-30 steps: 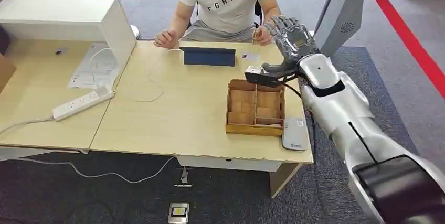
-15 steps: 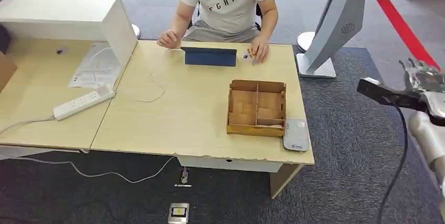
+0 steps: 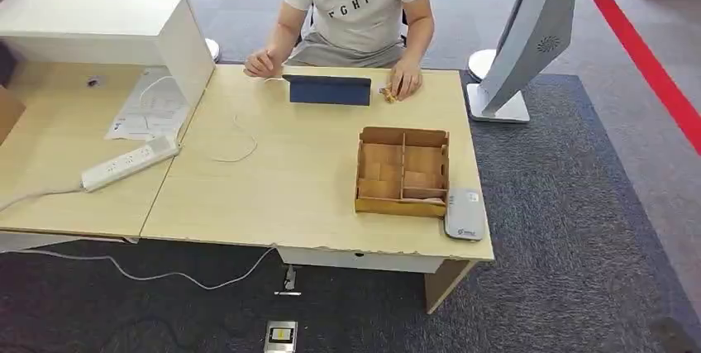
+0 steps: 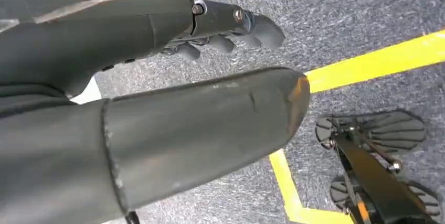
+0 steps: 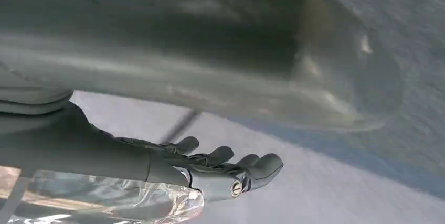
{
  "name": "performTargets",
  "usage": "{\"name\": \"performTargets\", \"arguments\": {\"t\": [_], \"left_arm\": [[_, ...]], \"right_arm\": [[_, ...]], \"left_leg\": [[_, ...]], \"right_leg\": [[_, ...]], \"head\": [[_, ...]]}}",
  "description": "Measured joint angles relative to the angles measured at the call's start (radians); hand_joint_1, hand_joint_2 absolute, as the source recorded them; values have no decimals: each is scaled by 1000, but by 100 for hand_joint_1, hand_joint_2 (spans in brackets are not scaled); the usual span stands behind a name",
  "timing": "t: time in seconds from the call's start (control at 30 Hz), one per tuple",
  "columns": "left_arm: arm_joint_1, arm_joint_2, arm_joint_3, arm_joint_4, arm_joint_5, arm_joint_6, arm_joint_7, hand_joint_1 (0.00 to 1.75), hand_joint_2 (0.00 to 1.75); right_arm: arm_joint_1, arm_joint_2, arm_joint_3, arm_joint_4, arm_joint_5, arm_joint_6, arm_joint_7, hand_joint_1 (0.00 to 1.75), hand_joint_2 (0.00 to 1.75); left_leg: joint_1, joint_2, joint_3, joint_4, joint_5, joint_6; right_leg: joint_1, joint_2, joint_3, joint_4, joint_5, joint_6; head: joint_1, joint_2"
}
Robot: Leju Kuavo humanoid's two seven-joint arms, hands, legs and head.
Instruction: Pass the card to the sensor for recognition and then transmit it.
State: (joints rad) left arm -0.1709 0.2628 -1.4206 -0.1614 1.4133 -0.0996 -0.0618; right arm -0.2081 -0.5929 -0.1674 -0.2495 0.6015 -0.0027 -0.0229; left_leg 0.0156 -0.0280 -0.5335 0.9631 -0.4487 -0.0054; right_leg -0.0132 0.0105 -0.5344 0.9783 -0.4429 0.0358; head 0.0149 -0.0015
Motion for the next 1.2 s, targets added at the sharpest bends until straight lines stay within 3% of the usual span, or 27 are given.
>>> {"name": "performTargets", "arguments": {"t": [0.23, 0.57, 0.83, 1.2], "left_arm": [[-6, -3, 8, 0, 10, 15, -7, 0, 0], [-8, -4, 24, 0, 13, -3, 6, 0, 0], [-8, -5, 24, 0, 10, 6, 6, 0, 0], [-8, -5, 24, 0, 12, 22, 6, 0, 0]], "right_arm": [[76, 127, -102, 30, 12, -2, 52, 0, 0], [89, 240, -163, 51, 68, 16, 28, 0, 0], [92, 277, -169, 56, 84, 27, 16, 0, 0], [92, 280, -169, 57, 84, 28, -13, 0, 0]], "left_leg": [[0, 5, 2, 0, 1, -1], [0, 6, 4, 0, 1, -2], [0, 6, 3, 0, 1, -2], [-1, 6, 4, 0, 1, -2]], "right_leg": [[0, 2, 0, 1, 0, -1], [0, 3, 0, 1, 0, -2], [0, 3, 0, 1, 0, -2], [0, 3, 0, 1, 0, -2]], "head": [[-1, 0], [0, 0], [0, 0], [0, 0]]}}
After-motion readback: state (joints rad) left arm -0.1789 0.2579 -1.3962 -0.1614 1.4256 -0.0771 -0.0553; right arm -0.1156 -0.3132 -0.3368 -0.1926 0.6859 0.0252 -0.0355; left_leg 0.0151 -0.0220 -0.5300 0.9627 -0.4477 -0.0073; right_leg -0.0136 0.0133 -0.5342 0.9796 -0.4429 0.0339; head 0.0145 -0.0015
